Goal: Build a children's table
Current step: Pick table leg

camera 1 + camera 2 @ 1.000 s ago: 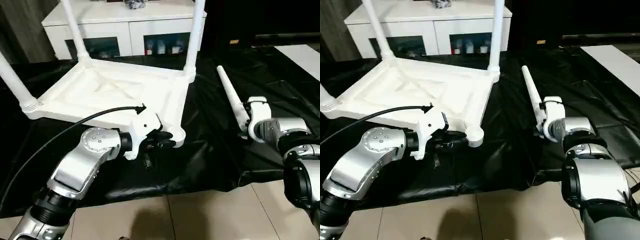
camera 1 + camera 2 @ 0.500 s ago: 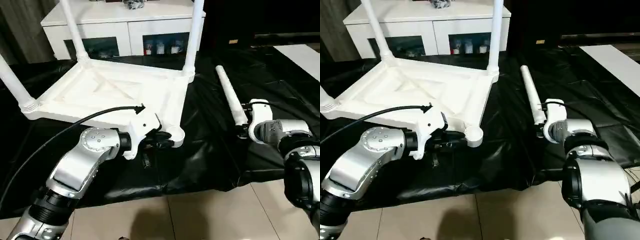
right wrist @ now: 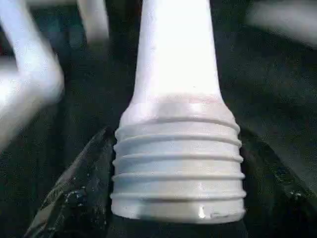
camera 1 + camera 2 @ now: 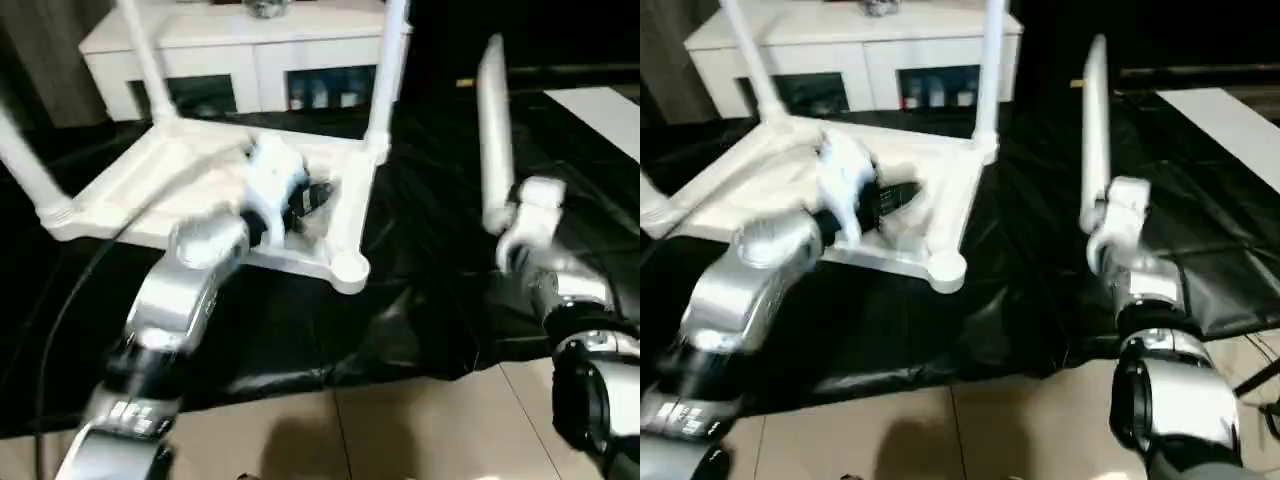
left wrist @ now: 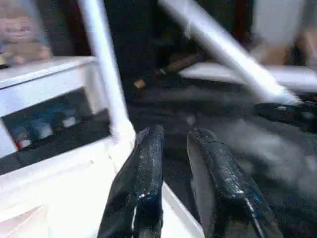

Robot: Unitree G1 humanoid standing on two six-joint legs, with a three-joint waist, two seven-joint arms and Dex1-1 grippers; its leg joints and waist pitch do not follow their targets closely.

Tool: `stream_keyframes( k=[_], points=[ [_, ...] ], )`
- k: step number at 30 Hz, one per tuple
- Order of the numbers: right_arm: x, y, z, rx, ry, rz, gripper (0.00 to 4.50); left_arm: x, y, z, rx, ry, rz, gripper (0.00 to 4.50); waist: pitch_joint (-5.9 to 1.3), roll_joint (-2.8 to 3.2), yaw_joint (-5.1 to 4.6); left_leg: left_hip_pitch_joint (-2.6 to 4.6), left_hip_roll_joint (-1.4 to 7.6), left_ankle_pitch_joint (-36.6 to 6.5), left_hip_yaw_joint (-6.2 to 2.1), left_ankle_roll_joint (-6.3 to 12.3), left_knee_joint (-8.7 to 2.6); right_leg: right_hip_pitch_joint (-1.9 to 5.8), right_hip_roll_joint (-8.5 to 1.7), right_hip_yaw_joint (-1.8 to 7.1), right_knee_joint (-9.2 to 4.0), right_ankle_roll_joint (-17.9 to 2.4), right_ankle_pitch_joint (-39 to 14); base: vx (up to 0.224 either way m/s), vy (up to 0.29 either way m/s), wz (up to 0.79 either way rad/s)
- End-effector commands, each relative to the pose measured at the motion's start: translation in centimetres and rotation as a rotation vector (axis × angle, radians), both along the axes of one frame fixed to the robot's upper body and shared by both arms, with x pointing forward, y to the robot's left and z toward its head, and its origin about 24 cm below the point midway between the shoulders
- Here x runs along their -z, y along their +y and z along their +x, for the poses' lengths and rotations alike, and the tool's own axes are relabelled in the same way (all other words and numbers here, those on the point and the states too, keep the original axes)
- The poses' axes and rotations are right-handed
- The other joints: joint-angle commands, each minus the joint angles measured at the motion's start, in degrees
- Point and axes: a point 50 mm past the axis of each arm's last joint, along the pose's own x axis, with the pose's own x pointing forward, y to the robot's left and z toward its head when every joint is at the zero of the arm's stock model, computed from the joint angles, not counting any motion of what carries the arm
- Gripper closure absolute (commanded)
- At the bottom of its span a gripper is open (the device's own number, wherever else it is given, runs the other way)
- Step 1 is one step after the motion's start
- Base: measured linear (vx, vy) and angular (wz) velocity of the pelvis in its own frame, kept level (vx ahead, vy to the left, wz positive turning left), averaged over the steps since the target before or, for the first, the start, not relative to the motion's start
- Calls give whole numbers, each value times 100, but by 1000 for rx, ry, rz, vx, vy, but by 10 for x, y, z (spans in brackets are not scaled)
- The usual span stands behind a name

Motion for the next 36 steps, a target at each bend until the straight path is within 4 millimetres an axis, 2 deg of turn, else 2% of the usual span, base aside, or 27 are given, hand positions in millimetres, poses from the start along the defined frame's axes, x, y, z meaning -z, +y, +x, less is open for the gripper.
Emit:
stream_keyframes(
  k=[1, 2, 3, 4, 5, 6, 7, 8, 9, 12, 14, 17, 18, 19, 21, 25, 28, 32, 33, 36],
  points=[
    [-33, 17, -6, -60, -277, -38, 174, -11, -1, 4, 13, 27, -129, 316, -487, -63, 63, 81, 7, -816, 47, 441, -318, 345, -184, 149, -360, -1339, -594, 0, 0, 0],
    [-34, 18, -6, -65, -283, -40, 174, -11, -1, 4, 17, 28, -132, 309, -495, -71, 58, 84, 20, -808, 33, 462, -316, 344, -192, 149, -341, -1359, -579, 0, 0, 0],
    [-45, 37, -12, -158, -402, -72, 174, -15, -6, 2, 83, 47, -189, 305, -493, -48, 66, 79, 12, -833, 30, 507, -330, 349, -181, 136, -345, -1362, -629, 0, 0, 0],
    [-45, 37, -12, -158, -402, -72, 174, -15, -6, 2, 83, 47, -189, 298, -486, -58, 55, 76, 24, -862, 24, 526, -334, 339, -183, 139, -351, -1358, -656, 0, 0, 0],
    [-49, 49, -16, -222, -449, -99, 174, -17, -10, 2, 115, 62, -221, 275, -475, -58, 29, 65, 16, -914, 8, 523, -351, 357, -162, 120, -356, -1377, -771, 0, 0, 0],
    [-52, 61, -19, -283, -484, -120, 174, -19, -13, 1, 145, 81, -252, 275, -458, -33, 27, 89, 23, -1053, 18, 508, -351, 325, -160, 132, -380, -1370, -914, 0, 0, 0],
    [-52, 82, -25, -395, -515, -147, 174, -22, -18, -1, 204, 130, -306, 264, -447, -34, 33, 100, 27, -1188, 24, 458, -365, 325, -161, 135, -393, -1340, -1051, 0, 0, 0],
    [-52, 82, -25, -395, -515, -147, 174, -22, -18, -1, 204, 130, -306, 264, -449, -35, 35, 96, 31, -1219, 11, 449, -375, 330, -169, 134, -397, -1337, -1089, 0, 0, 0],
    [-48, 97, -29, -475, -518, -180, 174, -24, -21, -2, 239, 152, -353, 249, -444, 5, 20, 104, 32, -1308, 2, 406, -389, 320, -152, 128, -414, -1316, -1140, 0, 0, 0],
    [-38, 118, -37, -593, -516, -230, 174, -31, -22, -1, 259, 165, -431, 222, -443, -24, 22, 85, 26, -1358, -6, 330, -392, 340, -161, 140, -412, -1347, -1086, 0, 0, 0],
    [-35, 127, -42, -637, -528, -245, 174, -33, -20, 2, 245, 181, -471, 215, -443, -21, 20, 88, 28, -1385, -12, 341, -398, 342, -159, 146, -412, -1339, -1087, 0, 0, 0],
    [-33, 133, -46, -670, -532, -251, 174, -35, -18, 4, 227, 193, -503, 178, -444, -18, 28, 78, 31, -1216, -26, 397, -402, 360, -157, 150, -399, -1321, -878, 0, 0, 0],
    [-29, 139, -49, -701, -529, -258, 174, -37, -16, 5, 226, 202, -544, 178, -440, -41, 33, 73, 21, -1208, -19, 415, -398, 364, -158, 152, -401, -1311, -894, 0, 0, 0],
    [-28, 140, -50, -710, -528, -262, 174, -38, -16, 5, 227, 204, -553, 154, -444, -38, 36, 70, 20, -1190, -18, 415, -394, 369, -162, 154, -393, -1314, -883, 0, 0, 0],
    [-25, 145, -55, -743, -536, -291, 174, -41, -15, 5, 244, 219, -595, 144, -451, -29, 47, 78, 28, -1130, -18, 413, -387, 361, -171, 156, -386, -1335, -838, 0, 0, 0],
    [-23, 150, -57, -773, -527, -315, 174, -37, -11, 11, 158, 233, -575, 104, -429, -25, 24, 67, 29, -1261, -27, 414, -408, 361, -163, 147, -419, -1267, -1023, 0, 0, 0],
    [-22, 151, -57, -776, -522, -325, 174, -35, -9, 14, 127, 250, -584, 98, -420, -36, 16, 71, 20, -1354, -27, 363, -414, 360, -163, 153, -439, -1174, -1207, 0, 0, 0],
    [-21, 152, -57, -774, -517, -332, 174, -33, -7, 15, 119, 280, -598, 98, -433, -42, 23, 68, 27, -1243, -29, 368, -408, 358, -165, 157, -418, -1215, -1033, 0, 0, 0],
    [-21, 152, -57, -775, -516, -332, 174, -33, -7, 15, 116, 283, -598, 125, -437, -43, 23, 69, 25, -1204, -26, 394, -402, 360, -164, 156, -413, -1229, -971, 0, 0, 0],
    [-20, 154, -57, -779, -515, -344, 174, -31, -7, 13, 123, 303, -611, 138, -434, -46, 29, 63, 24, -1164, -23, 413, -399, 361, -168, 157, -407, -1268, -944, 0, 0, 0]
  ],
)
